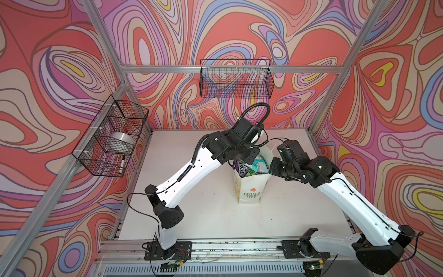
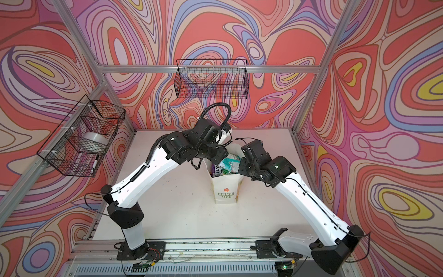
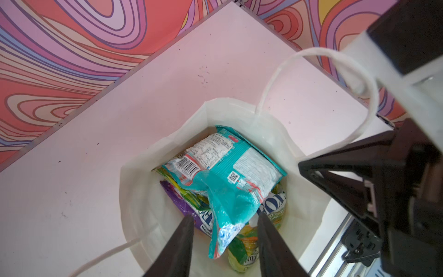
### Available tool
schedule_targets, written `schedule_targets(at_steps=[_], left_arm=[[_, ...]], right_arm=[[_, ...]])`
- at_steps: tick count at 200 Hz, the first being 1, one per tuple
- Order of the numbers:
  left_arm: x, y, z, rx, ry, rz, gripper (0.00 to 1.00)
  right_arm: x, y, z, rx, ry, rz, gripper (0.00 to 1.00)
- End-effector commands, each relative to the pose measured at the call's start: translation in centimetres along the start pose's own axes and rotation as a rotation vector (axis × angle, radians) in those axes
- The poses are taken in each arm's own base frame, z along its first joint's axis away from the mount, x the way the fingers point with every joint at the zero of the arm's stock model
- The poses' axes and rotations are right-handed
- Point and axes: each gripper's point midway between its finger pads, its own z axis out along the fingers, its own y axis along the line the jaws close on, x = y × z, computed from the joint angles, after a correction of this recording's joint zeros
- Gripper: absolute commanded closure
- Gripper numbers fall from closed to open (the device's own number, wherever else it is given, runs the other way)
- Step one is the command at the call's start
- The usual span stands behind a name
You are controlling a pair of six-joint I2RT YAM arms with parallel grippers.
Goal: Place the snacks into the paper bag
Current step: Place the snack in the paper bag, then press the snack in the paper bag.
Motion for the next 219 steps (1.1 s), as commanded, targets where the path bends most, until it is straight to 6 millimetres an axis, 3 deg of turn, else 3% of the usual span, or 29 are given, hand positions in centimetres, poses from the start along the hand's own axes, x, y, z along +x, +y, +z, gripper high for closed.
schedule_targets(at_steps=[1, 34, 60, 105, 150, 193, 219], left_arm=[[0.4, -1.5, 2.2, 0.063, 0.044, -0.034, 0.63], [2.2, -2.2, 5.2, 0.087, 0.145, -0.036, 0.81], [4.8, -1.3, 7.4, 0.03, 0.246, -0.032, 0.89], [10.0, -0.5, 10.4, -0.013, 0.408, -0.027, 0.9], [13.5, -0.7, 14.5, -0.009, 0.518, -0.035, 0.91], [15.6, -0.5, 16.1, -0.019, 0.575, -0.038, 0.92], [15.9, -0.4, 16.0, -0.022, 0.584, -0.042, 0.93]], right_arm=[[-1.9, 1.1, -1.6, -0.055, -0.085, 0.009, 1.0], [-2.0, 1.0, -1.6, -0.054, -0.086, 0.009, 1.0], [-2.0, 1.0, -1.6, -0.054, -0.086, 0.012, 1.0], [-2.2, 1.1, -1.8, -0.053, -0.091, 0.008, 1.0], [-2.7, 1.9, -2.2, -0.084, -0.102, 0.01, 1.0], [-3.9, 3.9, -3.5, -0.175, -0.124, 0.018, 1.0], [-3.6, 4.0, -3.0, -0.17, -0.107, 0.016, 1.0]])
